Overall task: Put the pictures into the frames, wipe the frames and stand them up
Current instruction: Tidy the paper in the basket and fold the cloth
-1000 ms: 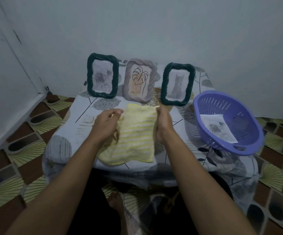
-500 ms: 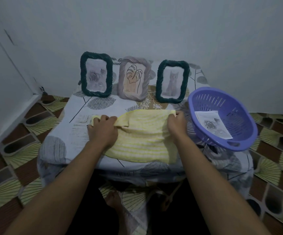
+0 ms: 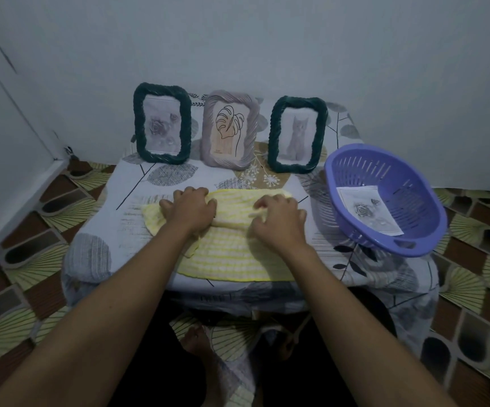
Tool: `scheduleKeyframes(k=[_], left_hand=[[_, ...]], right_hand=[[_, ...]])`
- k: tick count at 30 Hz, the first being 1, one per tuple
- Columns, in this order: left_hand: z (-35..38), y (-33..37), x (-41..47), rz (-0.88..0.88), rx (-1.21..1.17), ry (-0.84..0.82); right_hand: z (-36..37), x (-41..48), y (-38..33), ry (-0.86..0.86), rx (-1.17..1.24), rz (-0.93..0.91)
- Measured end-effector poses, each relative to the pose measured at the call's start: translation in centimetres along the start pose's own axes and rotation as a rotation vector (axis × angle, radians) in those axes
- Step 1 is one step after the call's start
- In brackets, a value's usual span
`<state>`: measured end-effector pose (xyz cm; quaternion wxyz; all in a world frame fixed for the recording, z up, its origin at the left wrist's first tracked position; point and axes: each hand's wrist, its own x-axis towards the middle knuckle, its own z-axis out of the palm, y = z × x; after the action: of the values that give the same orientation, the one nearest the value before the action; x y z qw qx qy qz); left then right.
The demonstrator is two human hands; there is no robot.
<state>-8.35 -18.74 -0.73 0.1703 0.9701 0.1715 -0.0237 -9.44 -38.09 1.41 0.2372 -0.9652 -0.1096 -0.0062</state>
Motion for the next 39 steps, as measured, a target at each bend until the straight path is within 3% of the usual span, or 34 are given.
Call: scheduleKeyframes(k=[4,14,19,24,29,35,39], left_hand=[[0.0,-0.4,0.4,-0.051,-0.009,0.004],[-1.2,-2.1,0.0,-0.163,-0.154,0.062],[-1.1,-2.4,-0.6,-0.118,-0.281,-0.022],[-1.6,-1.7,-1.1,-0.092,-0.348,-0.035],[-1.8,-1.4,-0.8,-0.084,-0.411,-0.015],[-1.5,-0.5,-0.6,-0.117,-0.445,0.029],[-1.2,-0.3,-0.8,-0.136,-0.47,0.003]], right_hand=[[1.5,-1.3,-0.3,-0.392,-0.197,-0.035],[1.9,0.7,1.2,-0.117,-0.202,0.021],[1.4,2.2,1.7,0.026,-0.228,0.12],[0.6,1.1,1.7,0.103,-0.198,0.097],[-0.8,-0.8,1.9,0.0,0.019,0.126],[0.0,-1.5,1.8,-0.314,0.157,0.251],[0.8,-1.5,1.7,-0.235,0.366,0.293]])
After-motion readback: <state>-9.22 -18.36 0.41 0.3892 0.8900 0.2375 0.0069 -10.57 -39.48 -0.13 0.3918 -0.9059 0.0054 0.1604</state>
